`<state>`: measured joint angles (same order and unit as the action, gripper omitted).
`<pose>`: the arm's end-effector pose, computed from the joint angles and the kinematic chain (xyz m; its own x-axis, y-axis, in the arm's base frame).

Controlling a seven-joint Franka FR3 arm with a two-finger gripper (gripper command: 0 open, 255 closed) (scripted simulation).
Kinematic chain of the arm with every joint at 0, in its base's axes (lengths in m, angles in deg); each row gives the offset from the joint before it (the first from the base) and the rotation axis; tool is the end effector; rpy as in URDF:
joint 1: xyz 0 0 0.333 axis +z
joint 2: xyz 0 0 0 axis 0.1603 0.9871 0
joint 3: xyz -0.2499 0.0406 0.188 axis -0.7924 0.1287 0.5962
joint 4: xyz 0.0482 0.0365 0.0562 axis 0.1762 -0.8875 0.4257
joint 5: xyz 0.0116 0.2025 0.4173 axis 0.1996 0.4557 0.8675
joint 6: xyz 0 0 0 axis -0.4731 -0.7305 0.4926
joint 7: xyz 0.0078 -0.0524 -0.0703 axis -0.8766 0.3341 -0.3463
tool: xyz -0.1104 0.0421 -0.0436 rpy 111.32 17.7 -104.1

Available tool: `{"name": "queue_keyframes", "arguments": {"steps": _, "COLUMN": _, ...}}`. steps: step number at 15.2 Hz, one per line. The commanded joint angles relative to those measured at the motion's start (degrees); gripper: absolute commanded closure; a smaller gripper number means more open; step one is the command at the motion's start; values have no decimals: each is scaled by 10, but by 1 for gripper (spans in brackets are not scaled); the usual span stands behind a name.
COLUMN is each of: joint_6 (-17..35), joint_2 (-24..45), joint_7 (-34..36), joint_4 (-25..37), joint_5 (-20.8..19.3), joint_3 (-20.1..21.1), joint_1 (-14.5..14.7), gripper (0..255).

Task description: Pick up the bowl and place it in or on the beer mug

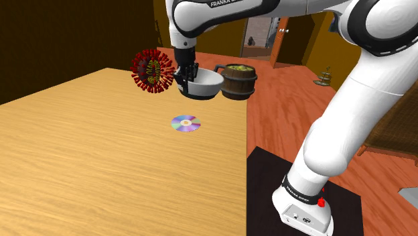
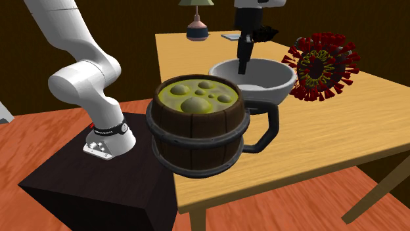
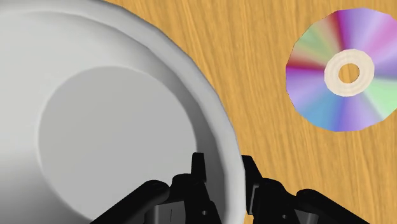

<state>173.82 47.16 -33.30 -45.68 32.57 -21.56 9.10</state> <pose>0.5862 0.0973 0.4897 0.9948 0.0980 -0.0258 0.1006 -0.9857 0.1351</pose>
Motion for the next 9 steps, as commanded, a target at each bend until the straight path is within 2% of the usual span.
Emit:
{"name": "queue_keyframes", "arguments": {"steps": 1, "joint_6": -15, "joint_2": 1, "joint_7": -2, "joint_4": 17, "joint_5": 0, "joint_3": 0, "joint_1": 0, "gripper": 255}}
{"name": "queue_keyframes", "arguments": {"steps": 9, "joint_6": -77, "joint_2": 3, "joint_7": -8, "joint_4": 81, "joint_5": 1, "joint_3": 0, "joint_1": 0, "gripper": 255}}
